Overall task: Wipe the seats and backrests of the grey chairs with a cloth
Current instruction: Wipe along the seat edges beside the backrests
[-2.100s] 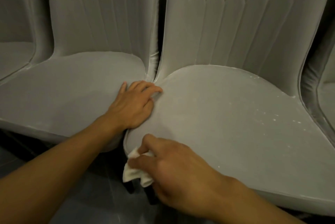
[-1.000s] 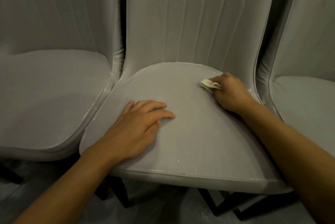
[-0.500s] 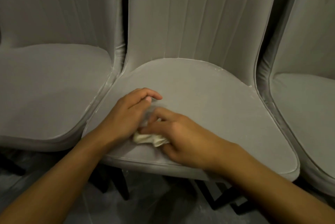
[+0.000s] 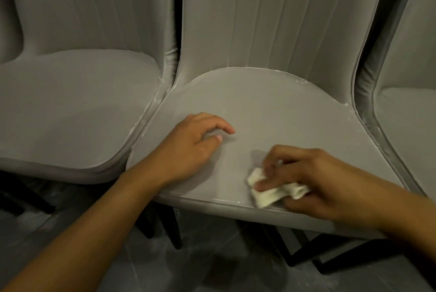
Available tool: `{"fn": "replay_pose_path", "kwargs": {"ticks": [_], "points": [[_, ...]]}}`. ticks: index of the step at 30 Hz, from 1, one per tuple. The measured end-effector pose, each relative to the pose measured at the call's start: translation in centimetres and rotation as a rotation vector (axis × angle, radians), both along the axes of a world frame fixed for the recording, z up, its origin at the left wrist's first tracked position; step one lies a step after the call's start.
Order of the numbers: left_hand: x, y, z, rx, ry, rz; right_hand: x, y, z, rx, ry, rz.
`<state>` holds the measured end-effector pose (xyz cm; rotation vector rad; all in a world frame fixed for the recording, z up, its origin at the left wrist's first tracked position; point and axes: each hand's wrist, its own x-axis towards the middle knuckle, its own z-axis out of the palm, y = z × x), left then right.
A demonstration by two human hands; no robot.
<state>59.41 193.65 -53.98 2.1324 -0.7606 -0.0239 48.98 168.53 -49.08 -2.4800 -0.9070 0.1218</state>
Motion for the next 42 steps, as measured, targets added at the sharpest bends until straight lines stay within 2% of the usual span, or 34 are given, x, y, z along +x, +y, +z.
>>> {"fn": "replay_pose_path", "kwargs": {"ticks": [3, 6, 12, 17, 19, 24, 28, 31, 36, 39, 42], "points": [[-0.2, 0.0, -0.5, 0.165, -0.093, -0.025, -1.1, -1.9, 0.1, -0.004, 0.010, -0.077], [0.0, 0.0, -0.3, 0.150, -0.052, -0.032, -1.1, 0.2, -0.3, 0.010, -0.025, -0.051], [0.2, 1.0, 2.1, -0.279, 0.324, -0.095, 2.2, 9.7, -1.2, -0.087, -0.187, 0.118], [0.5, 1.6, 2.3, -0.533, 0.480, -0.029, 3.4, 13.9, -1.7, -0.148, -0.214, 0.137], [0.5, 1.5, 2.3, -0.511, 0.448, -0.011, 2.7, 12.4, -1.2, -0.145, -0.193, 0.141], [0.0, 1.2, 2.6, -0.261, 0.321, -0.003, -0.3, 5.2, 0.2, -0.147, -0.099, 0.101], [-0.2, 1.2, 2.6, -0.240, 0.304, 0.007, -2.0, 2.1, 0.1, -0.132, -0.075, 0.030], [0.2, 1.5, 2.3, -0.291, 0.345, -0.010, -2.1, 4.1, -0.5, -0.125, -0.136, 0.026], [0.7, 2.5, 2.8, -0.546, 0.498, -0.057, 0.5, 13.0, -2.5, -0.143, -0.266, 0.014], [1.1, 3.7, 3.2, -0.502, 0.564, -0.041, 2.3, 17.6, -3.2, -0.123, -0.331, 0.019], [1.4, 4.3, 3.4, -0.476, 0.580, -0.024, 2.1, 18.6, -3.3, -0.127, -0.328, -0.012]]}}
